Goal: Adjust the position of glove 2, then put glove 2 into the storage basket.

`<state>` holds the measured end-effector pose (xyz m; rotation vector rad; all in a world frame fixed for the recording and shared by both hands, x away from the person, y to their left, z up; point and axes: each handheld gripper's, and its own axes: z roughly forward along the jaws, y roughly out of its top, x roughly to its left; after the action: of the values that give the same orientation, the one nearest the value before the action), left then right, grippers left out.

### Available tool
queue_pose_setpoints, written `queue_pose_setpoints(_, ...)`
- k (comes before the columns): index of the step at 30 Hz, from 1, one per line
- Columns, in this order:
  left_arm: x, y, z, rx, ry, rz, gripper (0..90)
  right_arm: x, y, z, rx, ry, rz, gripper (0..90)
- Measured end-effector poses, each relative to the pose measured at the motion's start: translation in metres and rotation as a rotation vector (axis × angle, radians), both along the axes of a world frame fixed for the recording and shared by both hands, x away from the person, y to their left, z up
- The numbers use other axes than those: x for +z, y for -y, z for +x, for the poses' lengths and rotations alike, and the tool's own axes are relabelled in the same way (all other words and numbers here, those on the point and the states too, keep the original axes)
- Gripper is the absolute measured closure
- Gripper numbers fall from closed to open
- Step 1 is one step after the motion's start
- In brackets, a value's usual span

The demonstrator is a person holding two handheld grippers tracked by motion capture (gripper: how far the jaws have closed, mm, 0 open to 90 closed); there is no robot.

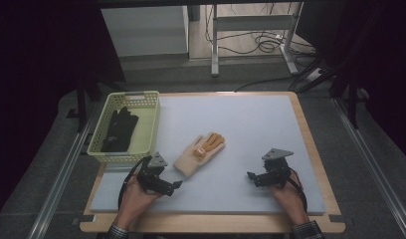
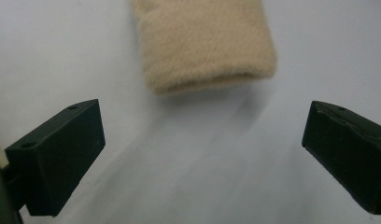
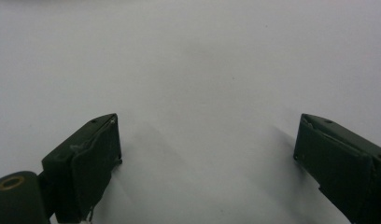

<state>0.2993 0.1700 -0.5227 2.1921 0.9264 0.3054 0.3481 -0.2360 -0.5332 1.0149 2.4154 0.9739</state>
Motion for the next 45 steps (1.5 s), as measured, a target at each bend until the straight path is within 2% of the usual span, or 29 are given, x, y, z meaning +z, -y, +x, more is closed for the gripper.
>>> queue_pose_setpoints(9,0.011,0.016,0.017,-0.017,-0.013,0.000,0.0,0.000,0.000,0.000,-0.001,0.002,-0.001,7.0)
queue_pose_setpoints(20,0.019,0.034,0.039,-0.023,-0.038,0.028,0.0,0.000,0.000,0.000,0.000,0.003,-0.001,7.1)
queue_pose_setpoints(38,0.013,0.067,0.081,-0.042,-0.103,0.075,0.0,0.000,0.000,0.000,-0.001,0.003,-0.001,7.1)
queue_pose_setpoints(45,0.001,0.081,0.100,-0.049,-0.144,0.107,0.0,0.000,0.000,0.000,-0.001,0.003,-0.001,7.1)
